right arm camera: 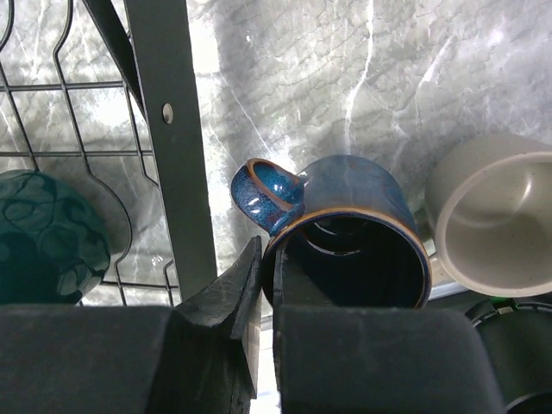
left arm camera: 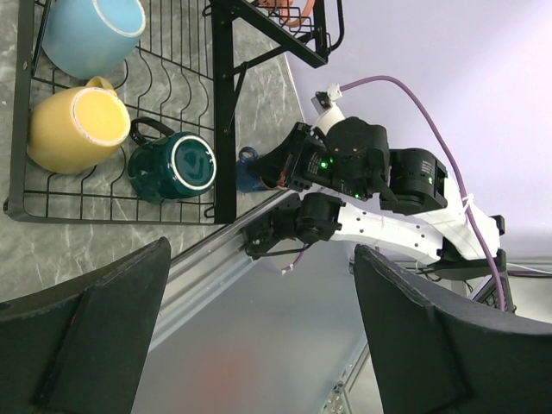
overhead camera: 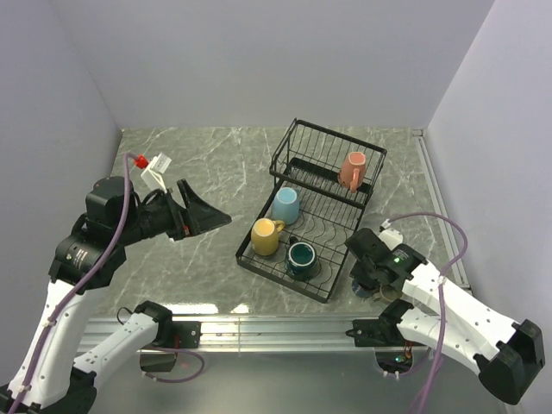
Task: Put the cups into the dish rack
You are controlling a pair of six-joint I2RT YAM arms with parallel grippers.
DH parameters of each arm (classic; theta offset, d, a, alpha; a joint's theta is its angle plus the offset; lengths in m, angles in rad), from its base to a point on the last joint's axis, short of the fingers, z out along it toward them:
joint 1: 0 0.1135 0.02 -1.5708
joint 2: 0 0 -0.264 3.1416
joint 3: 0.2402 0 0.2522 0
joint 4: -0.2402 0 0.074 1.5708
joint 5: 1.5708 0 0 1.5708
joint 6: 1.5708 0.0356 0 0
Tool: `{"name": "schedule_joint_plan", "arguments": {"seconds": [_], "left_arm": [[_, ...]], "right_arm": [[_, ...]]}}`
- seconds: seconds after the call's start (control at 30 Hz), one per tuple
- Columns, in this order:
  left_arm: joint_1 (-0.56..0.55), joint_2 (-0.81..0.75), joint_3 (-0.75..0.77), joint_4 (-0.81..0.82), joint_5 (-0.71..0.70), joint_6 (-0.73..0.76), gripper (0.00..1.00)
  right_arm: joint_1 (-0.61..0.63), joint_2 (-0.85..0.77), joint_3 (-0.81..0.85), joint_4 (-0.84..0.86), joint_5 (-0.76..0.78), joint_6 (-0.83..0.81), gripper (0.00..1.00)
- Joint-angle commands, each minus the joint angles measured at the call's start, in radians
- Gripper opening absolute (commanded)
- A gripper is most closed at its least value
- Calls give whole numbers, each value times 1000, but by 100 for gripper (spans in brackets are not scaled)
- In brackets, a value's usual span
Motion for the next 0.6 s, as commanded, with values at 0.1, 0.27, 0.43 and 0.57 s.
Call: {"name": "schedule_joint_plan", "arguments": {"seconds": [0.1,0.27,0.43,0.57], "left_arm": [[4,41,69,38,19,26,93],[4,96,118,107,52,15,92],[4,151,138,202,120,-14,93],[4,176,82,383,248,-89,97]], "right_arm": [[-4,-70,124,-106,71,-1,0],[-5,-80,349,-221,75,-42,0],[-3,-86,526,-275,47,-45,0],[-2,-86,645,-124,-91,-74,0]]}}
